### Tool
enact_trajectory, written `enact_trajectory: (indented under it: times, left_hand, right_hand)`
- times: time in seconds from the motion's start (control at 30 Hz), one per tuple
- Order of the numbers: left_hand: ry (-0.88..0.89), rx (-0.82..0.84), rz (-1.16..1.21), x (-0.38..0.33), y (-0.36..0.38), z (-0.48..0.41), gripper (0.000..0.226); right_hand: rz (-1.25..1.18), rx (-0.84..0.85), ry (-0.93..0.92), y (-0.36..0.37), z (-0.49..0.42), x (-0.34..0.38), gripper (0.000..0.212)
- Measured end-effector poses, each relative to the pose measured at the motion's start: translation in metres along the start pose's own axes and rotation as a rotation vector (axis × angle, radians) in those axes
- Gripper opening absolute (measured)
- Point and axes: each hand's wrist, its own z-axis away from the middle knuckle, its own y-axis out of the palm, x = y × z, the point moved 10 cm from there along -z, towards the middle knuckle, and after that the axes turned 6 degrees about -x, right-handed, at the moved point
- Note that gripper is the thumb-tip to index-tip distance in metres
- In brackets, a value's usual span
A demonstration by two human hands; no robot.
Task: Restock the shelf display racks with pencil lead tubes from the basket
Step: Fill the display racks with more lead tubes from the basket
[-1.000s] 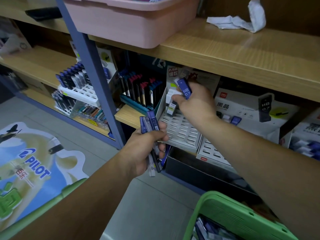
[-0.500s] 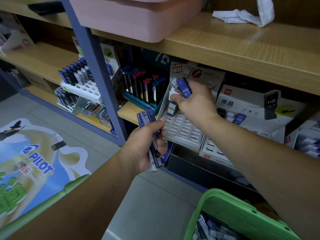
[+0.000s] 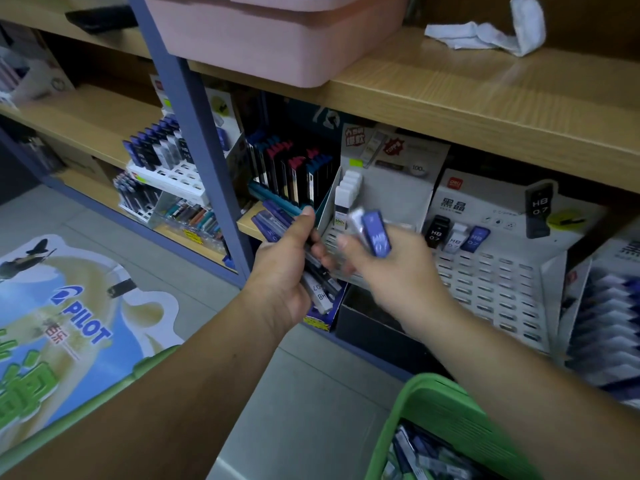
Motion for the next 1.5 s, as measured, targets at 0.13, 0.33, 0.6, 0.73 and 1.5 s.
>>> enact_trajectory:
  times: [0.13,0.33,0.6,0.73,1.5]
  left_hand:
    - [-0.013,0.030,-0.010,0.003,0.010,0.006,0.032]
    - [0.013,0.070,-0.008,0.003,0.017,0.015,0.025]
    - [0.077,-0.044,-0.026,-0.005,0.009,0.020,0.026]
    - [0.161,-0.182,-0.153,-0.009,-0.004,0.015,0.031]
    - [-0.084,-0.005,-0.190,0.035,0.038,0.039,0.014]
  right_hand:
    - [-0.186,0.224,0.316,0.019,0.042,-0.037,0.021]
    - [-0.247,0.229,0.395,0.010,0.045,-0.044,0.011]
    - [-0.142,0.172,0.426,-0.037,0.051,-0.063,0.026]
    - [-0.150,0.066,0.405,-0.052,0.051,-0.067,0.021]
    - [-0.558,0.188,0.551,-0.037,0.047,-0.069,0.014]
